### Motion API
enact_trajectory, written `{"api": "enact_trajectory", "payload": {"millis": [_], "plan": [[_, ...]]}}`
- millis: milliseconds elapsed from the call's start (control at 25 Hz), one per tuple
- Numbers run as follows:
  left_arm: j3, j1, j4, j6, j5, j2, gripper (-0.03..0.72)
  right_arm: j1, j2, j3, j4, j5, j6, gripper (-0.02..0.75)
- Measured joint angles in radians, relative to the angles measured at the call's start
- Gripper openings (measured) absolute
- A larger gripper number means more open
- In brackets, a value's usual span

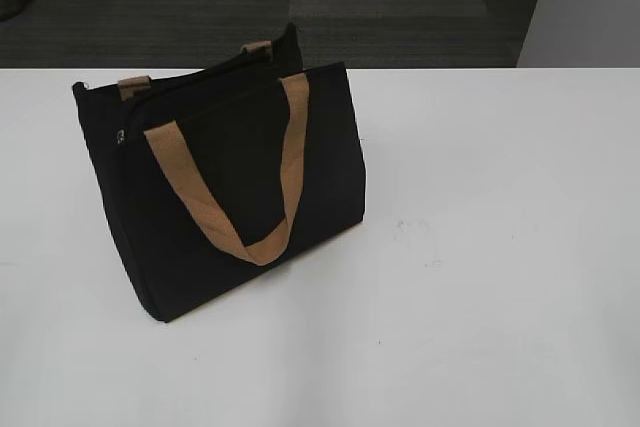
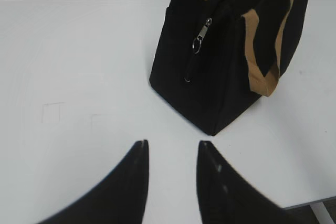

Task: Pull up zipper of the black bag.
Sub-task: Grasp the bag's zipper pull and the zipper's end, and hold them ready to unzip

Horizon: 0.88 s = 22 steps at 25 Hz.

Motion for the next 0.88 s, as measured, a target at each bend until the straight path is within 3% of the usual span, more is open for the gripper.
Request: {"api": "enact_trajectory", "payload": {"millis": [880], "plan": [[0.0,0.0,0.0,0.0,0.0,0.0,0.24,0.0,0.0,0.0,0.0,0.0,0.0,0.477]]}}
